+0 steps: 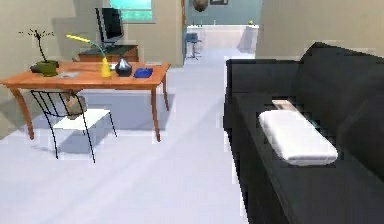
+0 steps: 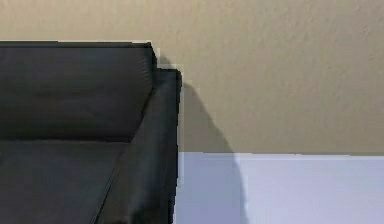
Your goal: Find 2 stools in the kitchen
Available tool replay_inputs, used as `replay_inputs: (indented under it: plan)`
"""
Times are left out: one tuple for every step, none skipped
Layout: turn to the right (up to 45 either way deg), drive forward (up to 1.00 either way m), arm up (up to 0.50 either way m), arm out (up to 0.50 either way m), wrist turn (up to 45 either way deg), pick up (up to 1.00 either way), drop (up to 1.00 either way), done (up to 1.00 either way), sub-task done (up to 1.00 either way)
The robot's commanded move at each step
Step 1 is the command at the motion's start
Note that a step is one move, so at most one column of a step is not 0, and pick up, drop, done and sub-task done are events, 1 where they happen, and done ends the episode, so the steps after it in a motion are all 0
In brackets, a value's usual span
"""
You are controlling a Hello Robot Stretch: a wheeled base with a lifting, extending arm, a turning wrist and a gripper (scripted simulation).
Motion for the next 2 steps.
replay_inputs:
  plan:
    - [0.0,1.0,0.0,0.0,0.0,0.0,0.0,0.0,0.0]
    - [0.0,1.0,0.0,0.0,0.0,0.0,0.0,0.0,0.0]
